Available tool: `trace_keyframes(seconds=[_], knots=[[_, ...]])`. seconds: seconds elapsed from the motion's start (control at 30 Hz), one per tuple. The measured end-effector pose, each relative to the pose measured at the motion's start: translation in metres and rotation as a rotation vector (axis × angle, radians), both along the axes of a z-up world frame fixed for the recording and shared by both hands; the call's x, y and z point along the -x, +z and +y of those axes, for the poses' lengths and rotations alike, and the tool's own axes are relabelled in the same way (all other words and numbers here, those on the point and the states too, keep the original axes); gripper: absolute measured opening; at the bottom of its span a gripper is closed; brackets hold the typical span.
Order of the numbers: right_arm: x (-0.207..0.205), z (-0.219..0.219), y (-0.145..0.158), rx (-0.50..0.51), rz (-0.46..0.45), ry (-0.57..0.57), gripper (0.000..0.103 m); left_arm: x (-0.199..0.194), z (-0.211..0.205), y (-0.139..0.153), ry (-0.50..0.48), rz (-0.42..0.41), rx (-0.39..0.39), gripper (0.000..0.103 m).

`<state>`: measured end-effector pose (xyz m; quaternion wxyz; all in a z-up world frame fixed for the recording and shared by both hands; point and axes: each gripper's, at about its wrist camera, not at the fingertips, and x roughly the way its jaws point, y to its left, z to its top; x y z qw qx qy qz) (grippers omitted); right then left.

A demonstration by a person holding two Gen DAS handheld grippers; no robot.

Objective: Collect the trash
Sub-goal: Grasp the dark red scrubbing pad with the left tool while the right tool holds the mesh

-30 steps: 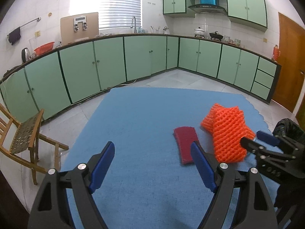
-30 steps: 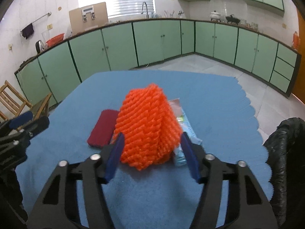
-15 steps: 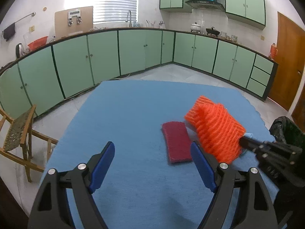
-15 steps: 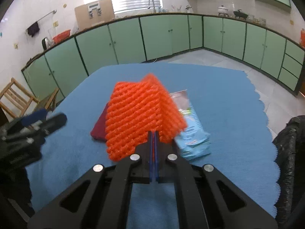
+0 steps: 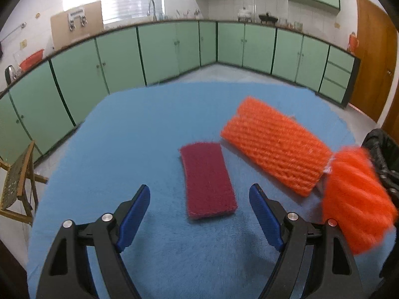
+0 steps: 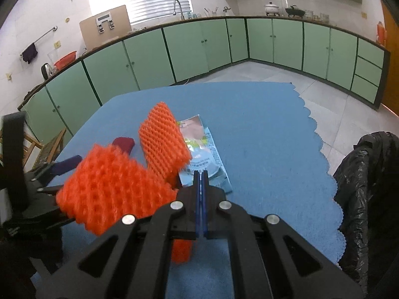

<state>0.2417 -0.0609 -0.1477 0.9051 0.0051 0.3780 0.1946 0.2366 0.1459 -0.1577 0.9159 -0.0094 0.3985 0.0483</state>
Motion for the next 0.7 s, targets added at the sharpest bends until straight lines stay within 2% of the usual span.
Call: trace_keyframes(seconds=[0.1, 0.17, 0.2, 0.23, 0.27, 0.33, 0.4, 0.47, 0.6, 0.67, 0.7], knots=[[0.000, -0.003, 0.000, -0.006, 0.004, -0.002, 0.001, -0.012, -0.002, -0.008, -0.014, 0.061, 0.027, 0.079], [0.000, -0.007, 0.001, -0.007, 0.004, -0.006, 0.004, -0.019, -0.003, -0.013, -0.016, 0.095, 0.028, 0.072], [0.001, -0.008, 0.002, -0.009, 0.004, -0.008, 0.004, -0.020, -0.003, -0.011, -0.022, 0.087, 0.035, 0.055], [0.002, -0.010, 0.003, -0.010, 0.004, -0.011, 0.004, -0.020, -0.003, -0.010, -0.031, 0.080, 0.038, 0.047], [0.003, -0.011, 0.003, -0.011, 0.006, -0.013, 0.004, -0.020, -0.004, -0.008, -0.032, 0.077, 0.038, 0.044], [0.006, -0.014, 0.005, -0.014, 0.008, -0.013, 0.005, -0.019, -0.002, -0.007, -0.028, 0.072, 0.048, 0.044], [0.010, -0.015, 0.006, -0.013, 0.008, -0.011, 0.013, -0.013, 0.003, -0.003, -0.007, 0.057, 0.066, 0.043], [0.015, -0.016, 0.009, -0.020, 0.003, -0.007, 0.030, -0.002, 0.006, 0.001, 0.006, 0.037, 0.076, 0.043], [0.023, -0.010, 0.015, -0.025, -0.002, 0.020, 0.041, 0.022, 0.010, 0.007, 0.005, 0.023, 0.056, 0.043], [0.025, -0.004, 0.013, -0.026, 0.005, 0.034, 0.053, 0.032, 0.015, 0.007, 0.010, 0.024, 0.054, 0.043], [0.026, -0.001, 0.012, -0.030, 0.012, 0.039, 0.054, 0.036, 0.017, 0.008, 0.012, 0.025, 0.052, 0.043]])
